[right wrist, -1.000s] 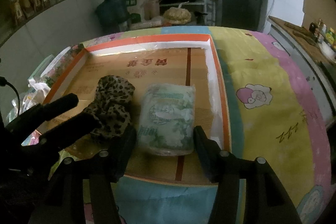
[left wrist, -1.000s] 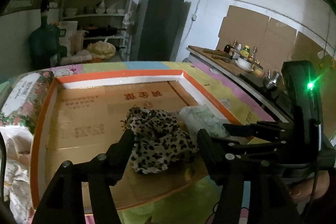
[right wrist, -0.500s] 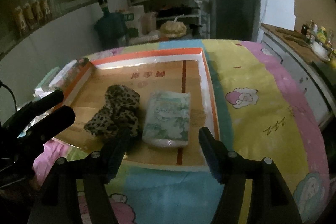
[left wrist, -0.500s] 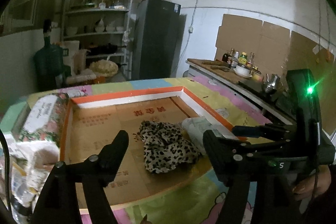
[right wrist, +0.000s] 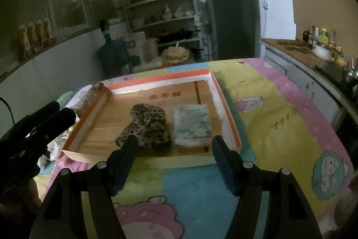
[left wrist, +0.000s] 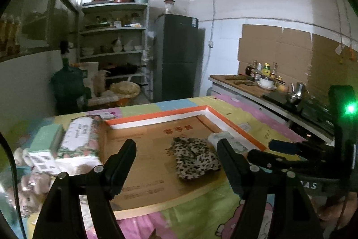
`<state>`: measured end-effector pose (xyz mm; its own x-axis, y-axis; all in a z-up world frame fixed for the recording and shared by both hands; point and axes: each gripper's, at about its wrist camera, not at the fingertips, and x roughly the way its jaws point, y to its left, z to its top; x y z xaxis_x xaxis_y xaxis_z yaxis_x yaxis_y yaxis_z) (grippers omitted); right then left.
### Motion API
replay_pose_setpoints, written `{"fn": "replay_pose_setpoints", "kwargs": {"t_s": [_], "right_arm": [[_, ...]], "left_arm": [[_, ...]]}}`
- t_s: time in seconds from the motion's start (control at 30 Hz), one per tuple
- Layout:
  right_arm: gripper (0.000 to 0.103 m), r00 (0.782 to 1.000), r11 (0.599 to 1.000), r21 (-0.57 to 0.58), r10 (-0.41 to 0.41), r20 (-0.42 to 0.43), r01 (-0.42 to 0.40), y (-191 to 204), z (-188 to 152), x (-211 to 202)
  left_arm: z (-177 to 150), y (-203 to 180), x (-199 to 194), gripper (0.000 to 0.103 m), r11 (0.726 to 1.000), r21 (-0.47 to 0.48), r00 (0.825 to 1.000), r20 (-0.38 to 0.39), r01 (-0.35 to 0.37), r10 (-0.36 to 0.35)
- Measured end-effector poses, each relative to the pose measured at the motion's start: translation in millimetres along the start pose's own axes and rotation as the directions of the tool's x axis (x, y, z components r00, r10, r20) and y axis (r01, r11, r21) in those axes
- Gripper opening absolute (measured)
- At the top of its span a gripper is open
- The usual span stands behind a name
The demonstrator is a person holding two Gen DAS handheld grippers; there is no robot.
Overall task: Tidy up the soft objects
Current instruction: 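Withdraw both tools from the tray back toward the pile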
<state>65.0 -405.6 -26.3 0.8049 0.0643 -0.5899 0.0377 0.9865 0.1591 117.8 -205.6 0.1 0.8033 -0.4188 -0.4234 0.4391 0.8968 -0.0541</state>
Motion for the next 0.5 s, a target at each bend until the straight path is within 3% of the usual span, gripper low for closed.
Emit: {"fn": "replay_pose_setpoints", "kwargs": {"t_s": [0.5], "right_arm": [[0.070, 0.998, 0.998, -0.060, 0.024, 0.056, -0.021, 59.8, -21.7, -28.8]], "left_arm": [[-5.3, 33.5, -43.1, 0.074, 0.994, -0.034, 0.993, 0.048, -0.107, 0.109]]}}
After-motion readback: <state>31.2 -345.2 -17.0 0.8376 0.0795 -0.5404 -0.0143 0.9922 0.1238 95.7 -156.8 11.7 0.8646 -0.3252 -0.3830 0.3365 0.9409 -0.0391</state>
